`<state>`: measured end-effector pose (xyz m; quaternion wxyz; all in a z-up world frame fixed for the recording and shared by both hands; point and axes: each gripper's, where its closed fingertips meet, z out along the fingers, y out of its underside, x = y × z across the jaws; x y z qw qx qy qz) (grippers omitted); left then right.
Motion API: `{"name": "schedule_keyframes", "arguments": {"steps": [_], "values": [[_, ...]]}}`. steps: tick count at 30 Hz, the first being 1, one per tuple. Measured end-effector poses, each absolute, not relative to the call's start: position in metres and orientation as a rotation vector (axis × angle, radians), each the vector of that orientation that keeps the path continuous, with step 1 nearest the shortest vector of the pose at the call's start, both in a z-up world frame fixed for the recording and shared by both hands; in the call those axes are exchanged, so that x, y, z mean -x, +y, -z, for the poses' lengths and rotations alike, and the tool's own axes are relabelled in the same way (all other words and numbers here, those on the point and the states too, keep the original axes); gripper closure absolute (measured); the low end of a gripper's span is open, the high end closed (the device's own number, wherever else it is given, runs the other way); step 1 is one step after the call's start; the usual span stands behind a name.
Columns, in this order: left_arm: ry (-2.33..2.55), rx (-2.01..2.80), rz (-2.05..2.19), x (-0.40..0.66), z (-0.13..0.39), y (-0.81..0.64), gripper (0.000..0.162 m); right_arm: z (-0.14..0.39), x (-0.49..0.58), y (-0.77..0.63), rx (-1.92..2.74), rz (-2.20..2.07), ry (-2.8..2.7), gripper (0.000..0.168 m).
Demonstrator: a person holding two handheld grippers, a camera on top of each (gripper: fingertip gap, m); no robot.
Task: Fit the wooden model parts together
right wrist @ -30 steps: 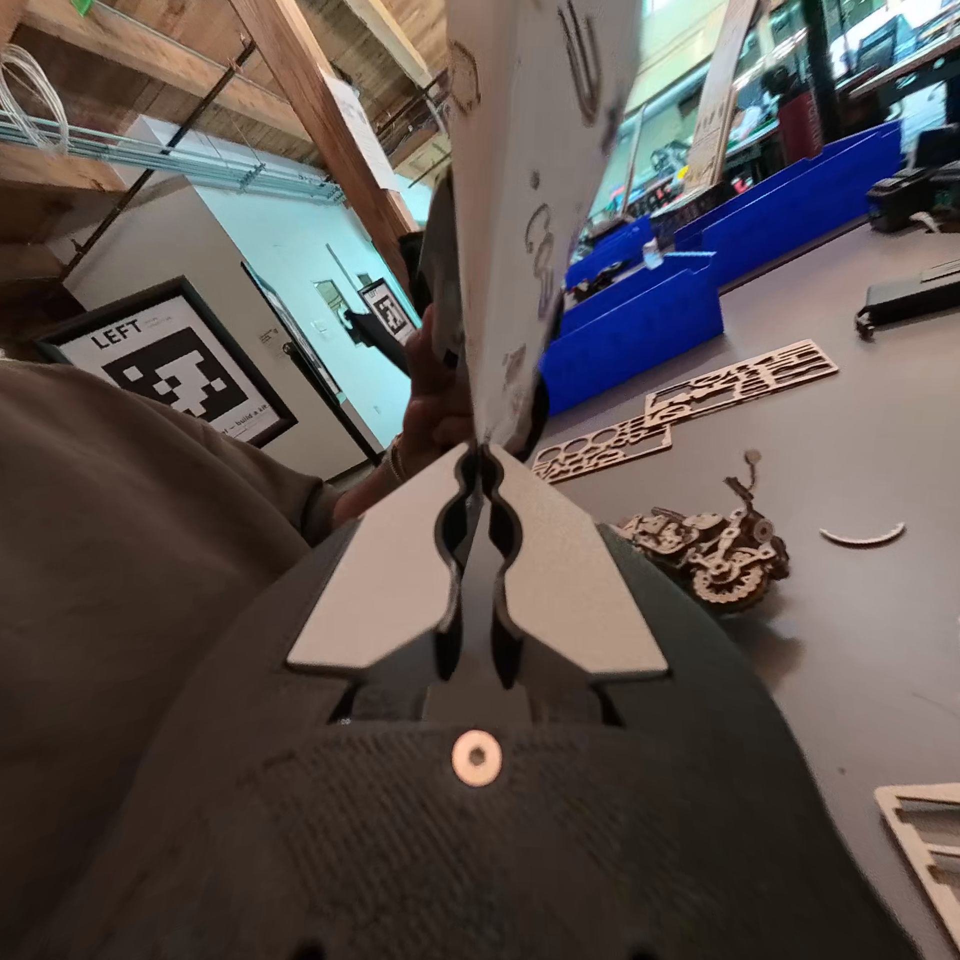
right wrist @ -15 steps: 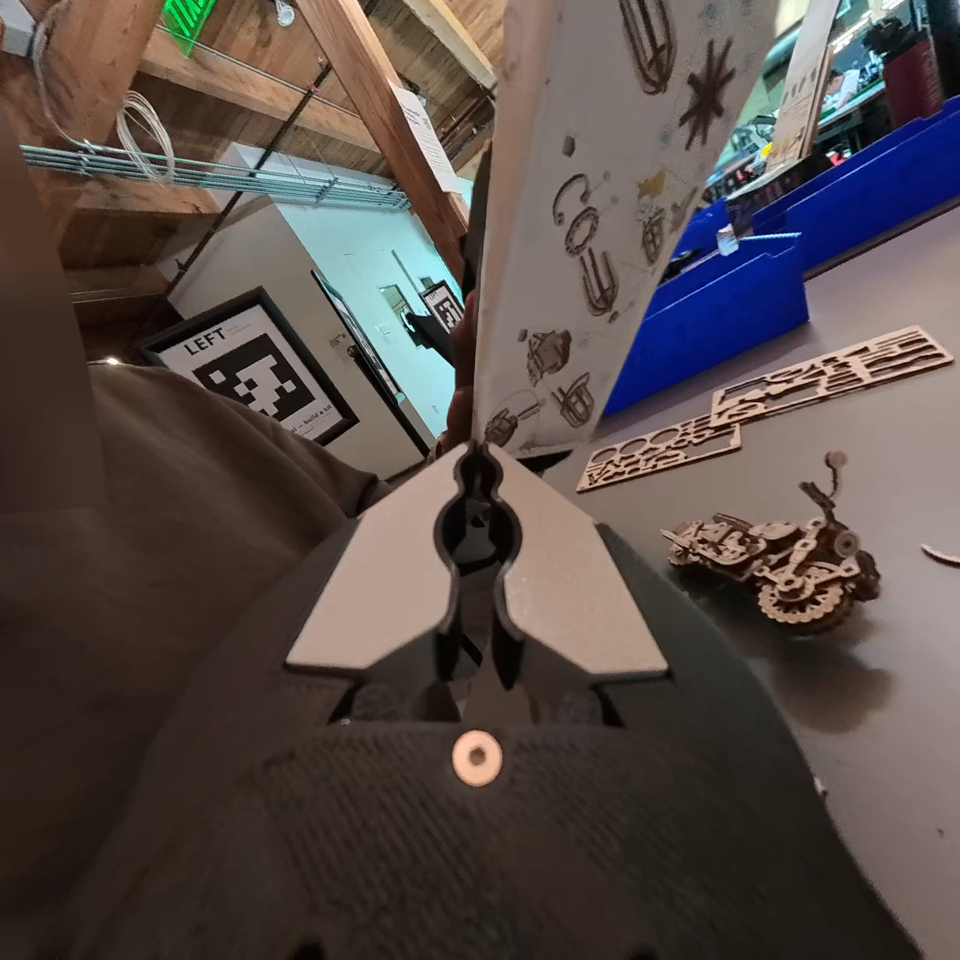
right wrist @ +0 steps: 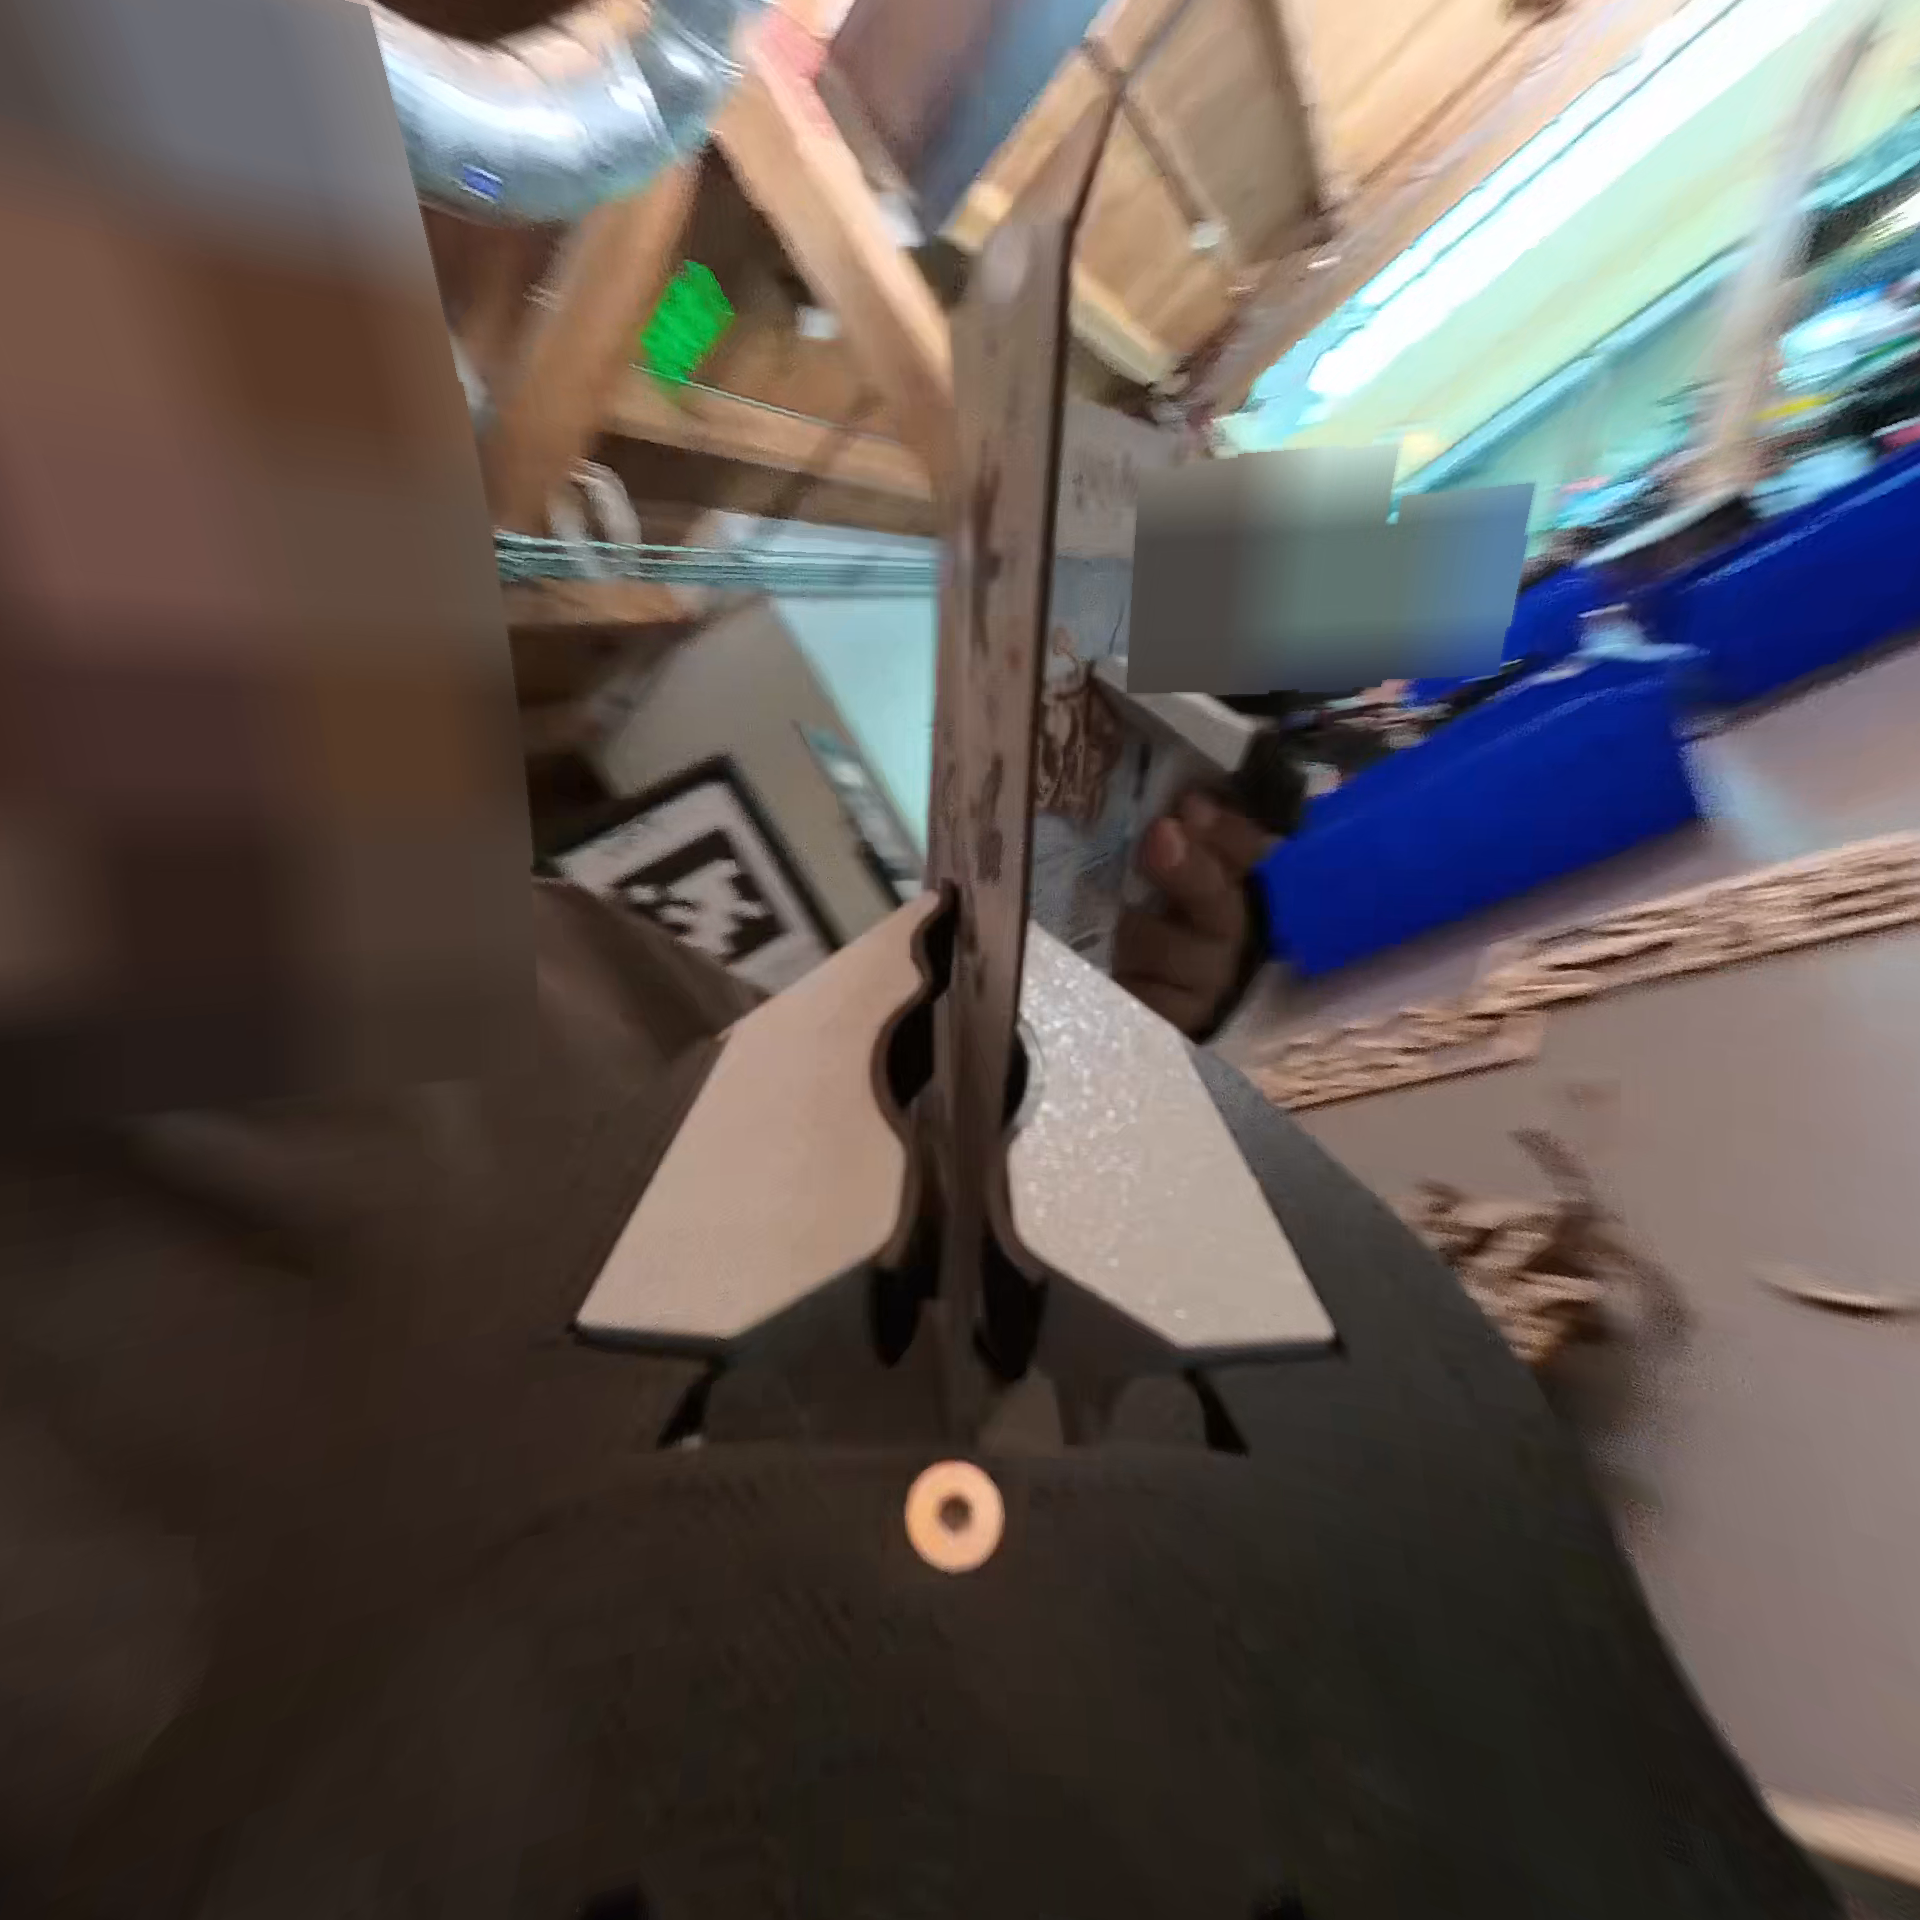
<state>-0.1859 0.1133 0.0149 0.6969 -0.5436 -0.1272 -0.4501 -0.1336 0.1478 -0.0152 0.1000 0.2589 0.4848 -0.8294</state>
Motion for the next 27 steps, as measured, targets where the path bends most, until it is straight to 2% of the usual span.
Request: {"name": "schedule_keyframes", "arguments": {"steps": [1, 6, 12, 14, 16, 20, 23, 27], "values": [[-0.303, 1.267, 0.892, 0.203, -0.007, 0.120, 0.162, 0.018, 0.149, 0.160, -0.853, 2.478, 1.518, 0.168], [-0.283, 1.563, 0.477, 0.288, 0.046, 0.173, 0.162, 0.053, 0.242, 0.230, -1.307, 2.402, 2.008, 0.168], [-0.367, 1.626, 0.538, 0.370, 0.088, 0.232, 0.162, 0.127, 0.307, 0.272, -1.619, 2.119, 2.064, 0.164], [-0.367, 1.664, 0.534, 0.385, 0.102, 0.244, 0.162, 0.141, 0.320, 0.285, -1.671, 2.081, 2.096, 0.159], [-0.375, 1.702, 0.580, 0.392, 0.113, 0.253, 0.162, 0.145, 0.330, 0.297, -1.695, 2.064, 2.081, 0.161], [-0.370, 1.695, 0.609, 0.402, 0.120, 0.262, 0.150, 0.148, 0.343, 0.309, -1.680, 2.067, 2.045, 0.162], [-0.381, 1.703, 0.637, 0.405, 0.123, 0.265, 0.142, 0.149, 0.346, 0.313, -1.677, 2.064, 2.026, 0.145], [-0.401, 1.698, 0.598, 0.410, 0.124, 0.257, 0.121, 0.147, 0.348, 0.321, -1.720, 2.074, 1.987, 0.129]]}}
